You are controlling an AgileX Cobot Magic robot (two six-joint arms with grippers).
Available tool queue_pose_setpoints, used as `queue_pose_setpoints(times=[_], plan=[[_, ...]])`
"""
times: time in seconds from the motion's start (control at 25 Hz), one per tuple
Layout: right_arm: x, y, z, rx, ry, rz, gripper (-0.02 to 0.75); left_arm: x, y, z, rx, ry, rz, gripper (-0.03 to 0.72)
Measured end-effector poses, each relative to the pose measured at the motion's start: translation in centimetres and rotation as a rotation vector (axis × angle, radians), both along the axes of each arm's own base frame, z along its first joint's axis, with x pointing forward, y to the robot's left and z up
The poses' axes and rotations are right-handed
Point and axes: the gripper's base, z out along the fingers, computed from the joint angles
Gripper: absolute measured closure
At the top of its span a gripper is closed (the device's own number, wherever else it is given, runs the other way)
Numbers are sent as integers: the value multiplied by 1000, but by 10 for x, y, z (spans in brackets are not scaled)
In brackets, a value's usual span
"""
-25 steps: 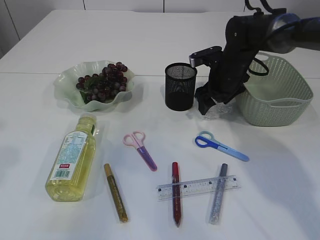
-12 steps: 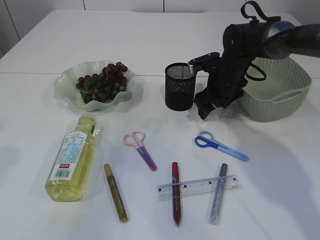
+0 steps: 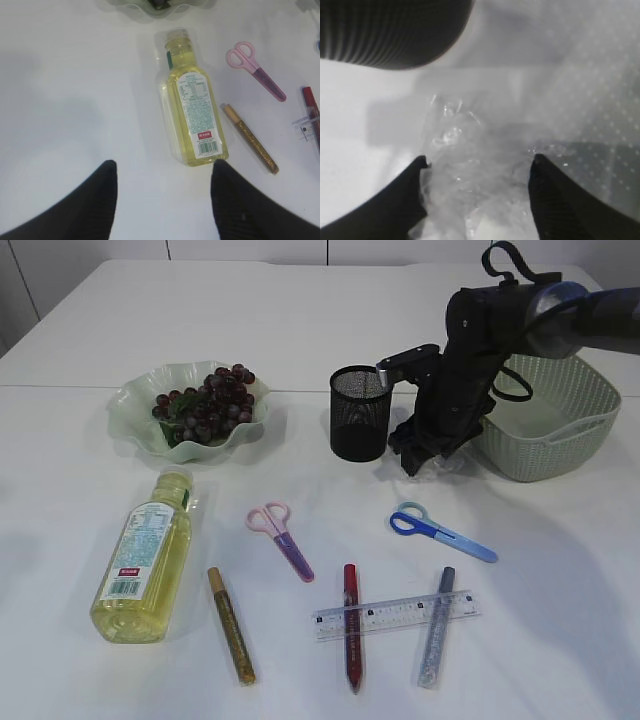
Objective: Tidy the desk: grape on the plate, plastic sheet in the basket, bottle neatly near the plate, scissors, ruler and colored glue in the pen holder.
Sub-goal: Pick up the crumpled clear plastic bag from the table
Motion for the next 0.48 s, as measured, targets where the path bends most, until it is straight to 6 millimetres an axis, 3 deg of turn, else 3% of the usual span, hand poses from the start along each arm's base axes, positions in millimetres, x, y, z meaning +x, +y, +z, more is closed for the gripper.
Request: queue_pose_setpoints(times=[0.28, 0.48], plan=[[-1, 0, 0, -2, 11, 0, 432, 0, 0, 0, -2, 0, 0, 253], [-1, 0, 3, -4, 18, 1, 515, 0, 0, 0, -2, 0, 0, 253]])
